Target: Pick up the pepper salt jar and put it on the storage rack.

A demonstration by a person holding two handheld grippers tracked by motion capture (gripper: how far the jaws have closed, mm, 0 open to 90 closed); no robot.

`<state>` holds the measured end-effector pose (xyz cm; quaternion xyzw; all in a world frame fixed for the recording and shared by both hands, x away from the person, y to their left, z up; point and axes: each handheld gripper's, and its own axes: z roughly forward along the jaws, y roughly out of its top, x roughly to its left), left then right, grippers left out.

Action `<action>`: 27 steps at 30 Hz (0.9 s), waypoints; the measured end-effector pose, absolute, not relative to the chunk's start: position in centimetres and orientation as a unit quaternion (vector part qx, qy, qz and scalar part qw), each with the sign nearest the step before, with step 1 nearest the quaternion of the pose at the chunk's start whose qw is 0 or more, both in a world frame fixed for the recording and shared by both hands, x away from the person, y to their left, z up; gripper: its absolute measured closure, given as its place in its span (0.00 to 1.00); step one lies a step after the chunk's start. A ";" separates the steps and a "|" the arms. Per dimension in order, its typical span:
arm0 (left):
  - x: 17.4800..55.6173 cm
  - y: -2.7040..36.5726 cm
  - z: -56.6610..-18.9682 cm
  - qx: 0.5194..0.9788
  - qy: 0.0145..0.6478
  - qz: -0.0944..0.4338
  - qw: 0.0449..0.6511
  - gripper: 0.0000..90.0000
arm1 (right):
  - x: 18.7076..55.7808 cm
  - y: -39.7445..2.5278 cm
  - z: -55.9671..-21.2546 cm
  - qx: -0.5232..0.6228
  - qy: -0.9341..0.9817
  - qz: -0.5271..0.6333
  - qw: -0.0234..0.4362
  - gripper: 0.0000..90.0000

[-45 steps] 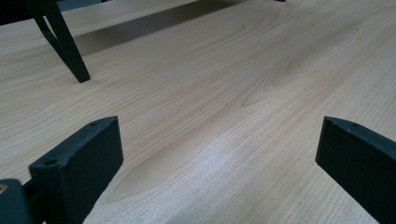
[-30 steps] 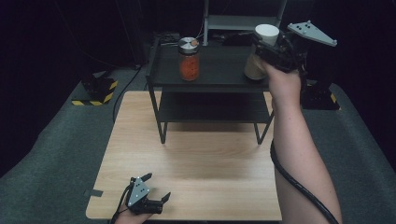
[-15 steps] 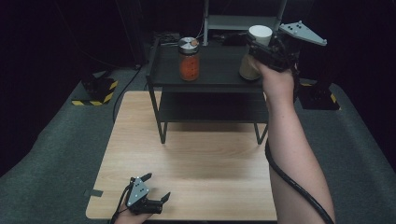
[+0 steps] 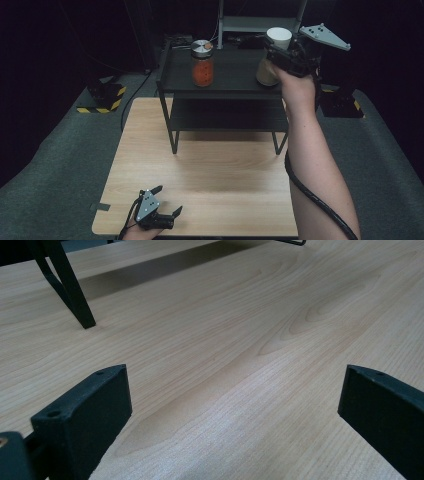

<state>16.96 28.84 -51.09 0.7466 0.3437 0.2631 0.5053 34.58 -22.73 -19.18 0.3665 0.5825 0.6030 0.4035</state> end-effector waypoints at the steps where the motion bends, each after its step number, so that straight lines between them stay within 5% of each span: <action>1: 17.0 28.8 -51.1 0.747 0.344 0.263 0.505 0.01 | 34.6 -22.7 -19.1 0.367 0.583 0.602 0.404 0.35; 9: 17.0 28.9 -51.1 0.747 0.343 0.262 0.505 0.01 | 34.4 -22.3 -19.2 0.374 0.591 0.588 0.406 0.26; 17: 17.0 28.8 -51.0 0.749 0.342 0.262 0.503 0.01 | 33.2 -22.4 -20.0 0.358 0.584 0.596 0.419 0.01; 27: 17.1 28.8 -50.9 0.751 0.341 0.261 0.501 0.01 | 30.9 -23.6 -21.7 0.350 0.569 0.618 0.414 0.00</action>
